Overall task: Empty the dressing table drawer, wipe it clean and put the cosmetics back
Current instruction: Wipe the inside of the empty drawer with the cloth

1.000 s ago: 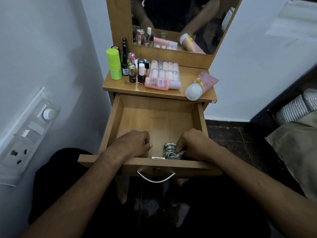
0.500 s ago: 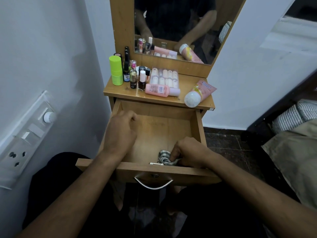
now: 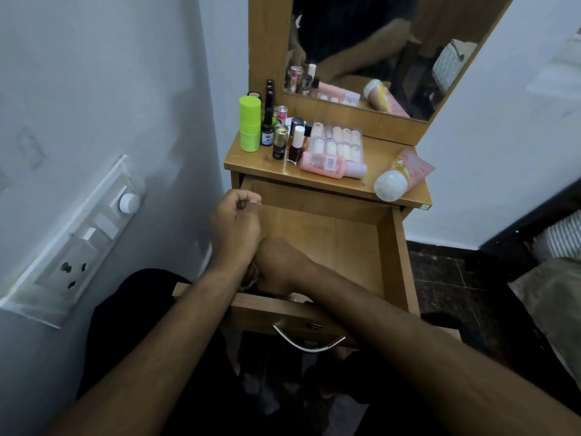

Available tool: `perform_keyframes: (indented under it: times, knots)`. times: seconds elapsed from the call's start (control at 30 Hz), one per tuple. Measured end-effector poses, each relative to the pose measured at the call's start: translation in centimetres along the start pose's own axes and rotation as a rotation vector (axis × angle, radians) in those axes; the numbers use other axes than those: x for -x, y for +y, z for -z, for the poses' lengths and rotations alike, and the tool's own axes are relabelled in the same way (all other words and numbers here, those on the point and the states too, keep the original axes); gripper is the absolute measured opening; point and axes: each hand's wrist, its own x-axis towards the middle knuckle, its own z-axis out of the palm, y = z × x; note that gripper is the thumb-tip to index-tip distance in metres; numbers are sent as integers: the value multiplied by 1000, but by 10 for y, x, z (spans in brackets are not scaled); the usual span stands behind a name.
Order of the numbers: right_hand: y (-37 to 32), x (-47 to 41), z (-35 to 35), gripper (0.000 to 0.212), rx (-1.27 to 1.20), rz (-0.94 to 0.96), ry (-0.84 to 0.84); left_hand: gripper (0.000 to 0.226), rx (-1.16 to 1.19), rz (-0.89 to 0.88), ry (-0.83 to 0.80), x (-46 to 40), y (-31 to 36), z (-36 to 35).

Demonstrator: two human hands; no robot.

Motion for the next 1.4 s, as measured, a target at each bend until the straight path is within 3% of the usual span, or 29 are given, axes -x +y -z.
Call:
perform_keyframes:
  times: [0.07,0.13,0.27,0.63,0.77,1.13,1.3,1.4]
  knots:
    - [1,-3,1,35,15,2,-24,19,46,1,4,-3,-2,-1]
    - [6,-1,-4,14,-67,6,7,19,90,8,-3,-5,-5,-1]
    - [6,5,-12,22,-166,-19,82,24,78,-19,-43,-5,-6,-2]
    - [14,-13,-9,5,-56,-164,271,24,82,27,-41,-1,0,-1]
    - [34,-42,-1,9,55,-236,463,24,82,33,-55,-2,1,-1]
    - [77,-60,-6,29,173,-158,468,25,108,26,-95,-5,1,0]
    - [73,-54,-2,21,120,-197,428,21,-12,-27,-122,-4,1,-1]
    - [68,-35,-4,14,110,-176,378,15,-355,-168,-204,-3,-7,-4]
